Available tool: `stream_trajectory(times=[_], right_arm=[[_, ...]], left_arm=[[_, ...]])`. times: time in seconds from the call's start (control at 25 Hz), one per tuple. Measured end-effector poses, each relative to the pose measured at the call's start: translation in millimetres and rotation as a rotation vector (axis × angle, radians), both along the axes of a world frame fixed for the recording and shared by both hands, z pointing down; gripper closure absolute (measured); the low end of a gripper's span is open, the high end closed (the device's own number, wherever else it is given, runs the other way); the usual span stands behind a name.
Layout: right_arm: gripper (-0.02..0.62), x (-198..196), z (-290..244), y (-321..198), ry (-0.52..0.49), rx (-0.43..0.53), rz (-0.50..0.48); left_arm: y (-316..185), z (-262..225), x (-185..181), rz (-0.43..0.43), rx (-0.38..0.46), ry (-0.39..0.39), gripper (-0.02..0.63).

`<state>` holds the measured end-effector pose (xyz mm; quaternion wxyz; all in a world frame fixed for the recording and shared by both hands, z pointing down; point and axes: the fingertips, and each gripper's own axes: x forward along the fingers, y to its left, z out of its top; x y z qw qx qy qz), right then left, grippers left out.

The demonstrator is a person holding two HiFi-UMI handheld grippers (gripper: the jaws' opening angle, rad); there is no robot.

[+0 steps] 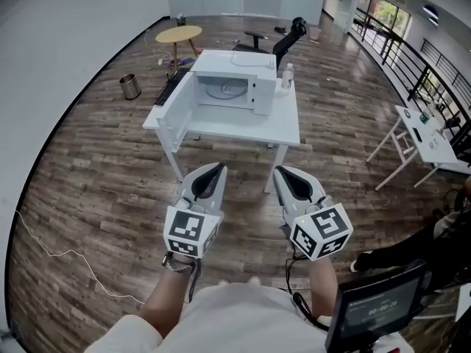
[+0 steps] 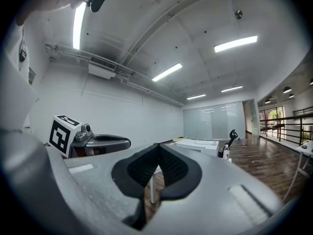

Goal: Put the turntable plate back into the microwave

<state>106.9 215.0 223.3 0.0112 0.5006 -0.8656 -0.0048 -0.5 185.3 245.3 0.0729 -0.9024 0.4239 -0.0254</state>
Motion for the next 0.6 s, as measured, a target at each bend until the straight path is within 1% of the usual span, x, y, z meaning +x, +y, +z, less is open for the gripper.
stream_trajectory(times=[0.2,0.6], right_arm=[[0.594,-7,-2,-2,-0.006,0.008,0.008],[0.594,-21,2,-4,-0.002,-0.006,0.002]], left_arm=[[0,1,-5,0.01,0.002,-0.001,0.601],[0,6,-16,0.006,-0.011,0.013,0.601]])
